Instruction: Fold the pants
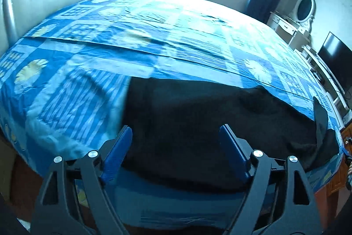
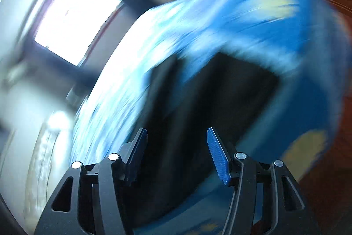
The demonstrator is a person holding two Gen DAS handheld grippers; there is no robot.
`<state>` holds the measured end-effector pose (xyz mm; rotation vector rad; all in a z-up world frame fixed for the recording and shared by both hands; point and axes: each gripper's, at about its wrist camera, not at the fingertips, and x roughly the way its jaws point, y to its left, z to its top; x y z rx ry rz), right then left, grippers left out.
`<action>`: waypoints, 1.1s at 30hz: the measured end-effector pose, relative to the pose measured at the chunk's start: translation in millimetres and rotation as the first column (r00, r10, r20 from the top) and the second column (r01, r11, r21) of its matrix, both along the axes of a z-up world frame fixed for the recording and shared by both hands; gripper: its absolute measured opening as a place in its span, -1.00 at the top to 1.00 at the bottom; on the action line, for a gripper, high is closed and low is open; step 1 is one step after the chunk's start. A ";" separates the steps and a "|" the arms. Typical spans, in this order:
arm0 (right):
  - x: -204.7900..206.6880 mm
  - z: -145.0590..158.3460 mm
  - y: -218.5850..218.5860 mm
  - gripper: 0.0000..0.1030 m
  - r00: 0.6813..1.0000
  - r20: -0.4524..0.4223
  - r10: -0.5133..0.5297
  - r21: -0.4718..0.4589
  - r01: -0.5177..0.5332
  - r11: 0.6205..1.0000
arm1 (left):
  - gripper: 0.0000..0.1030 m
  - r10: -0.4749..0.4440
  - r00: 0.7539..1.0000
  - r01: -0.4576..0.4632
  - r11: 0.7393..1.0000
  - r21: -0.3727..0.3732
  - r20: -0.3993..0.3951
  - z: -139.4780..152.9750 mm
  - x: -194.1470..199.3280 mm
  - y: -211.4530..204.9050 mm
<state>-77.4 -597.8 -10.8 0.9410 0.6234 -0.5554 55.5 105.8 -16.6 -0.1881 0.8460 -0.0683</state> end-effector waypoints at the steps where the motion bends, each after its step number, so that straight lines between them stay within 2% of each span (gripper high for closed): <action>1: -8.8 -6.2 -20.4 -0.10 0.998 -0.016 -0.056 0.008 0.056 0.998 | -0.58 0.000 1.000 0.000 1.000 -0.005 -0.010 -2.2 4.5 -4.1; 5: -25.2 -29.4 -59.7 -0.10 0.988 0.014 -0.156 0.117 0.154 0.981 | -0.58 0.029 0.998 -0.030 0.999 -0.023 -0.050 -16.2 18.2 -13.4; 7: -23.4 -40.7 -64.6 -0.09 0.988 0.039 -0.150 0.176 0.141 0.974 | -0.58 0.050 0.996 -0.053 0.998 -0.037 -0.076 -25.6 23.4 -13.3; 10: -14.2 -51.8 -60.0 -0.03 0.992 0.027 -0.119 0.205 0.111 0.972 | -0.59 0.084 0.991 -0.091 0.994 -0.055 -0.107 -37.1 25.2 -8.9; 11: -10.6 -52.6 -57.0 0.03 0.993 0.025 -0.118 0.208 0.110 0.972 | -0.59 0.095 0.989 -0.103 0.993 -0.066 -0.115 -39.9 25.2 -6.7; 12: -10.1 -56.3 -55.9 0.18 0.992 0.021 -0.121 0.209 0.114 0.971 | -0.59 0.108 0.986 -0.119 0.990 -0.081 -0.124 -43.5 25.0 -4.1; 15: -19.4 -62.5 -63.3 0.75 0.992 0.024 -0.122 0.215 0.114 0.970 | -0.60 0.125 0.984 -0.140 0.984 -0.113 -0.128 -47.5 22.2 0.0; 18: -27.4 -60.8 -67.4 0.83 0.992 0.028 -0.122 0.183 0.115 0.976 | -0.65 0.117 0.986 -0.131 0.985 -0.109 -0.122 -47.2 19.7 -2.4; 23: -33.6 -71.2 -70.5 0.85 0.991 0.019 -0.130 0.171 0.125 0.977 | -0.73 0.094 0.989 -0.102 0.993 -0.066 -0.114 -49.3 16.8 -11.0; 27: -30.0 -58.1 -70.6 0.81 0.993 -0.011 -0.117 0.155 0.117 0.981 | -0.77 0.063 0.992 -0.066 0.998 -0.025 -0.113 -50.0 16.9 -17.2; 29: -30.6 -41.1 -67.6 0.63 0.988 -0.061 -0.144 0.079 0.149 0.986 | -0.79 0.059 0.992 -0.062 0.998 -0.027 -0.113 -50.2 16.7 -17.4; 31: -27.3 -14.9 -59.6 0.38 0.973 -0.118 -0.200 -0.079 0.192 0.978 | -0.79 0.063 0.992 -0.067 0.997 -0.035 -0.114 -50.1 17.0 -16.4; 33: -4.4 6.2 -45.2 0.37 0.981 -0.111 -0.160 -0.159 0.141 0.977 | -0.80 0.068 0.991 -0.074 0.996 -0.043 -0.118 -50.2 18.1 -15.5</action>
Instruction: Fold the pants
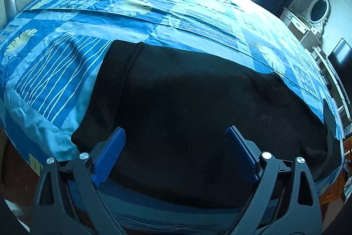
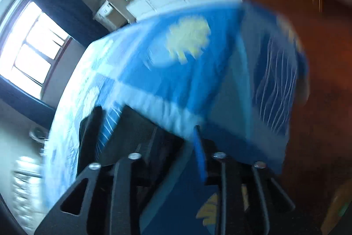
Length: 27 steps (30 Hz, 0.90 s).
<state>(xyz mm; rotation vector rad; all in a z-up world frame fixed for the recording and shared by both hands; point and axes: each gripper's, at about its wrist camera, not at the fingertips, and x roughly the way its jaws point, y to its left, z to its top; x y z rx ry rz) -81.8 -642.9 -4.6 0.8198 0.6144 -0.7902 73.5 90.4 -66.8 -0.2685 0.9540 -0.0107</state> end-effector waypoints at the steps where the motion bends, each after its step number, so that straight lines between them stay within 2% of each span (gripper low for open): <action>1: 14.9 6.9 7.9 0.36 0.999 -0.006 0.042 -0.021 -0.042 0.999 | -0.81 0.002 1.000 -0.002 1.000 -0.005 -0.001 0.0 0.4 0.5; 3: 56.0 20.3 29.9 0.36 0.989 -0.027 0.147 -0.069 -0.149 0.986 | -0.83 0.005 1.000 -0.005 1.000 -0.012 -0.003 -0.1 0.3 0.8; 5: 114.7 27.0 57.2 0.28 0.958 -0.033 0.283 -0.075 -0.285 0.956 | -0.85 0.006 1.000 -0.006 1.000 -0.014 -0.004 -0.7 0.4 0.5; 7: 164.0 21.3 73.7 0.00 0.932 -0.047 0.360 -0.046 -0.362 0.931 | -0.86 0.000 1.000 0.000 1.000 -0.007 -0.003 -1.3 0.3 -0.4; 9: 210.4 10.4 85.5 0.00 0.911 -0.087 0.404 -0.027 -0.407 0.913 | -0.86 -0.005 1.000 0.005 1.000 -0.001 -0.001 -1.6 -0.2 -1.6; 10: 240.3 2.2 91.1 0.00 0.896 -0.135 0.423 -0.025 -0.429 0.903 | -0.86 -0.008 1.000 0.008 1.000 0.001 -0.001 -2.1 -0.3 -1.8; 12: 280.5 -13.3 96.0 0.00 0.883 -0.203 0.424 -0.016 -0.436 0.900 | -0.86 -0.013 1.000 0.013 1.000 0.004 0.000 -2.8 -0.2 -2.3; 17: 333.5 -47.7 93.5 -0.01 0.860 -0.373 0.349 -0.021 -0.384 0.923 | -0.88 -0.023 1.000 0.023 1.000 0.016 -0.001 -5.4 0.8 -3.4; 20: 346.9 -68.3 92.0 -0.15 0.832 -0.452 0.322 -0.027 -0.373 0.928 | -0.92 -0.028 1.000 0.028 0.999 0.022 0.000 -6.8 1.4 -4.2; 22: 349.6 -75.0 91.4 -0.15 0.822 -0.478 0.310 -0.038 -0.372 0.927 | -0.94 -0.038 0.999 0.038 0.999 0.035 0.002 -7.8 1.5 -6.0; 23: 349.2 -75.7 92.3 -0.10 0.817 -0.487 0.308 -0.046 -0.376 0.925 | -0.95 -0.042 0.999 0.042 0.998 0.042 0.002 -8.1 1.7 -7.0; 25: 344.5 -73.2 88.0 0.39 0.821 -0.486 0.301 -0.059 -0.374 0.926 | -0.95 -0.046 0.999 0.046 0.997 0.055 0.004 -8.9 1.7 -8.3; 26: 338.7 -70.3 83.2 0.52 0.833 -0.459 0.310 -0.045 -0.371 0.928 | -0.95 -0.046 0.999 0.046 0.997 0.057 0.004 -9.1 1.4 -8.5; 27: 333.2 -65.9 80.8 0.76 0.844 -0.430 0.321 -0.031 -0.369 0.929 | -0.95 -0.045 0.999 0.044 0.997 0.058 0.004 -9.2 1.2 -8.5</action>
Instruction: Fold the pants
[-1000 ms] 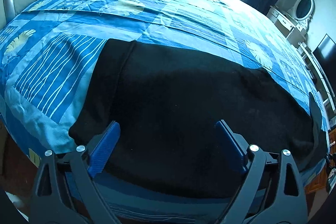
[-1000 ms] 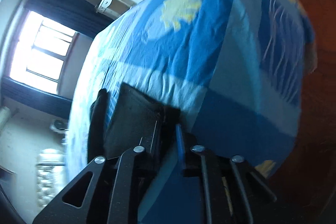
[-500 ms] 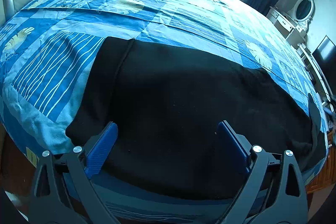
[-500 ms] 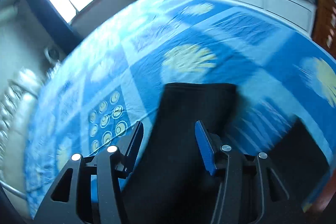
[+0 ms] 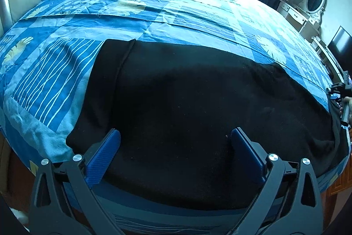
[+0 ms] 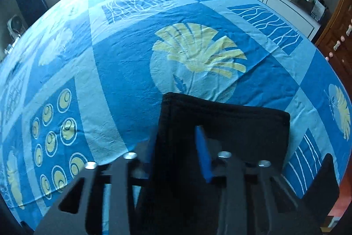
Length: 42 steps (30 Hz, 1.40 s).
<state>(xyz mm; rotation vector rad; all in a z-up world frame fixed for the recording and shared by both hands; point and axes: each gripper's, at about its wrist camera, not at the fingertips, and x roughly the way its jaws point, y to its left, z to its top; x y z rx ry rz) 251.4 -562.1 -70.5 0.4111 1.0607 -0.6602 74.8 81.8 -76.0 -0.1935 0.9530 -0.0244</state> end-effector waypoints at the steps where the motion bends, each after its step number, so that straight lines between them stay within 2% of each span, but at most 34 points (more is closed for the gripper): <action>1: -8.6 6.0 -3.2 0.81 0.999 0.039 -0.001 0.033 0.000 0.999 | -0.95 0.001 1.000 -0.001 1.000 0.000 -0.001 0.1 0.1 0.1; 6: -79.7 56.9 -8.6 0.82 0.966 0.257 0.032 0.074 -0.053 0.996 | -0.95 0.007 1.000 -0.007 1.000 -0.005 -0.005 0.7 -0.1 0.5; 9: -142.0 83.5 -18.0 0.82 0.928 0.373 0.017 0.098 -0.058 0.993 | -0.95 0.007 1.000 -0.007 1.000 -0.002 -0.005 0.7 -0.3 0.2; 11: -190.4 92.6 -30.5 0.82 0.897 0.440 -0.040 0.145 -0.027 0.989 | -0.95 0.010 1.000 -0.010 1.000 0.001 -0.008 0.6 -1.1 -0.4; 15: -272.1 90.6 -54.6 0.82 0.858 0.490 -0.151 0.199 0.058 0.978 | -0.95 0.017 1.000 -0.017 1.000 -0.002 -0.010 1.0 -2.8 -0.7; 19: -330.2 62.4 -71.8 0.83 0.838 0.476 -0.268 0.308 0.127 0.943 | -0.95 0.016 1.000 -0.016 1.000 0.004 -0.010 1.2 -4.5 -2.0; 22: -353.2 34.4 -77.1 0.84 0.830 0.445 -0.337 0.370 0.172 0.913 | -0.95 0.016 1.000 -0.016 1.000 0.004 -0.011 1.4 -4.9 -2.3; 24: -364.3 18.4 -80.6 0.84 0.810 0.439 -0.389 0.413 0.202 0.888 | -0.95 0.015 1.000 -0.015 1.000 0.006 -0.010 1.4 -4.9 -2.3; 30: -367.0 6.1 -86.6 0.80 0.748 0.481 -0.458 0.517 0.180 0.837 | -0.95 0.008 1.000 -0.008 1.000 0.014 -0.010 1.2 -5.6 -3.9; 34: -360.1 0.3 -91.0 0.79 0.747 0.473 -0.467 0.545 0.168 0.821 | -0.95 0.008 1.000 -0.008 1.000 0.016 -0.010 1.1 -5.6 -3.8; 35: -358.1 1.3 -90.2 0.86 0.754 0.470 -0.458 0.530 0.173 0.830 | -0.95 0.008 1.000 -0.008 1.000 0.016 -0.010 1.0 -5.7 -3.6; 38: -357.9 8.0 -91.1 0.89 0.771 0.460 -0.440 0.474 0.206 0.856 | -0.95 0.007 1.000 -0.006 1.000 0.014 -0.012 1.0 -6.4 -3.2; 40: -357.8 0.3 -95.9 0.90 0.784 0.431 -0.446 0.473 0.224 0.852 | -0.95 0.003 1.000 -0.003 1.000 0.012 -0.011 0.5 -6.4 -3.4; 42: -360.4 -7.6 -97.5 0.90 0.776 0.435 -0.457 0.492 0.220 0.842 | -0.95 -0.002 1.000 0.002 1.000 0.018 -0.009 -0.1 -7.1 -4.0</action>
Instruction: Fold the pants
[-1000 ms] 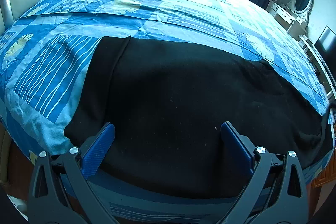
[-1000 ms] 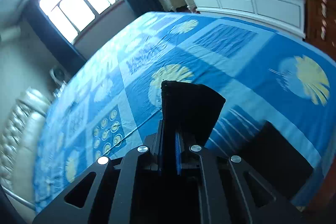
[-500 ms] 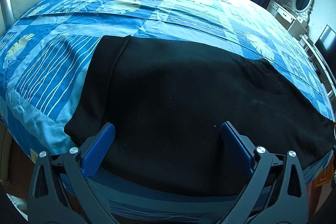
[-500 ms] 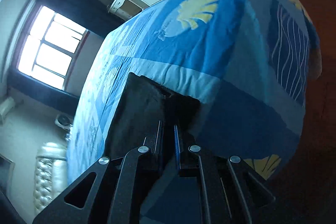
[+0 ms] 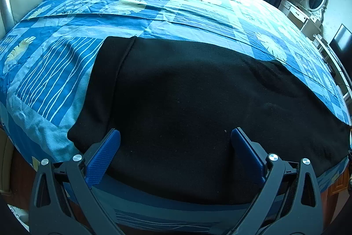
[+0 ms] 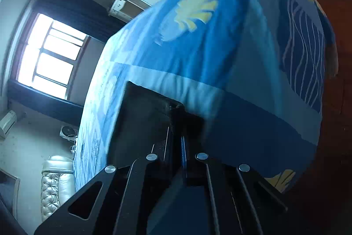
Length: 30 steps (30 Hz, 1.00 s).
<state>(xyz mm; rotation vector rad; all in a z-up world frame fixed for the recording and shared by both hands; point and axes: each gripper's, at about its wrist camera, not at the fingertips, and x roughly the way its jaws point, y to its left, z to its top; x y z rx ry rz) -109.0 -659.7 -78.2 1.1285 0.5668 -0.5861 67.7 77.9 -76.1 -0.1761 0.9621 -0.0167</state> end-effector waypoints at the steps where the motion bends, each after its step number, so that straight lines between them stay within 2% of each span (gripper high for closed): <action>1: -0.8 0.6 0.7 0.90 1.000 0.011 0.002 -0.005 -0.002 1.000 | -0.95 -0.003 1.000 0.003 1.000 0.004 0.000 -0.2 0.0 -0.5; 4: -6.1 8.3 2.8 0.87 1.000 0.008 0.002 -0.037 -0.002 0.999 | -0.95 -0.008 1.000 0.008 1.000 0.003 -0.001 0.0 0.1 0.0; 5: -9.4 12.7 3.1 0.81 1.000 -0.012 -0.006 -0.049 0.006 0.999 | -0.95 -0.010 1.000 0.010 1.000 0.000 -0.002 0.1 0.4 0.3; 6: -13.3 15.7 2.6 0.64 0.999 -0.037 -0.028 -0.065 0.026 0.998 | -0.95 -0.012 1.000 0.012 1.000 0.000 -0.003 -0.1 0.5 0.7; 7: -20.2 23.9 4.2 0.55 0.996 -0.065 -0.067 -0.101 0.060 0.993 | -0.95 -0.013 1.000 0.013 1.000 -0.001 -0.004 -0.2 1.0 0.8; 9: -25.2 40.8 11.0 0.54 0.990 -0.088 -0.111 -0.169 0.095 0.981 | -0.95 -0.015 1.000 0.014 1.000 -0.003 -0.005 -0.2 1.5 1.2; 12: 5.7 68.2 41.1 0.49 0.996 -0.087 0.024 -0.254 -0.046 0.966 | -0.95 -0.020 1.000 0.020 1.000 -0.008 -0.006 -0.5 1.9 1.9; 14: 56.3 83.0 83.7 0.37 0.966 -0.098 0.238 -0.294 -0.257 0.920 | -0.95 -0.027 1.000 0.027 1.000 -0.011 -0.004 -0.7 2.0 2.2; 15: 86.4 85.9 110.4 0.23 0.925 -0.097 0.367 -0.293 -0.379 0.878 | -0.95 -0.031 1.000 0.031 0.999 -0.011 -0.002 -0.9 1.8 2.6; 16: 108.5 85.5 131.1 0.17 0.885 -0.094 0.457 -0.284 -0.464 0.839 | -0.95 -0.033 0.999 0.033 0.999 -0.010 -0.002 -1.0 1.7 1.9; 17: 134.2 82.8 156.6 0.15 0.822 -0.080 0.565 -0.259 -0.564 0.784 | -0.95 -0.034 0.999 0.034 0.999 -0.009 -0.001 -1.0 1.5 1.6; 19: 194.2 70.7 217.2 0.11 0.637 -0.030 0.770 -0.181 -0.761 0.622 | -0.95 -0.035 0.999 0.035 0.999 -0.008 -0.002 -1.3 1.6 1.5; 20: 223.1 64.1 249.9 0.11 0.548 -0.033 0.836 -0.166 -0.828 0.536 | -0.95 -0.035 0.999 0.035 0.999 -0.008 -0.002 -1.1 1.8 1.5; 21: 239.2 58.7 274.9 0.11 0.486 -0.043 0.873 -0.159 -0.866 0.475 | -0.95 -0.036 0.999 0.036 0.999 -0.008 -0.002 -1.2 1.7 1.6; 22: 268.2 50.7 307.7 0.11 0.398 -0.067 0.915 -0.153 -0.910 0.385 | -0.95 -0.036 0.999 0.036 0.999 -0.012 -0.002 -1.2 1.6 1.7; 23: 292.2 43.1 333.9 0.11 0.344 -0.092 0.935 -0.145 -0.933 0.329 | -0.95 -0.036 0.999 0.036 0.999 -0.012 -0.002 -1.5 1.4 1.6; 24: 310.2 34.5 356.5 0.11 0.294 -0.086 0.952 -0.119 -0.952 0.283 | -0.95 -0.036 0.999 0.036 0.999 -0.010 -0.001 -1.5 1.3 1.6; 25: 327.1 27.9 372.3 0.11 0.259 -0.077 0.963 -0.100 -0.963 0.251 | -0.95 -0.036 0.999 0.036 0.999 -0.010 -0.001 -1.6 1.5 1.7; 27: 355.7 18.0 399.8 0.11 0.221 -0.095 0.971 -0.095 -0.973 0.212 | -0.95 -0.036 0.999 0.036 0.999 -0.008 0.001 -1.9 1.4 1.7; 28: 372.6 11.3 416.8 0.11 0.183 -0.087 0.979 -0.075 -0.981 0.177 | -0.95 -0.035 0.999 0.035 0.999 -0.009 0.001 -1.9 1.6 1.9; 30: 392.0 0.2 442.8 0.07 0.135 -0.106 0.985 -0.055 -0.990 0.130 | -0.95 -0.033 0.999 0.033 0.999 -0.014 -0.002 -2.6 1.5 2.2</action>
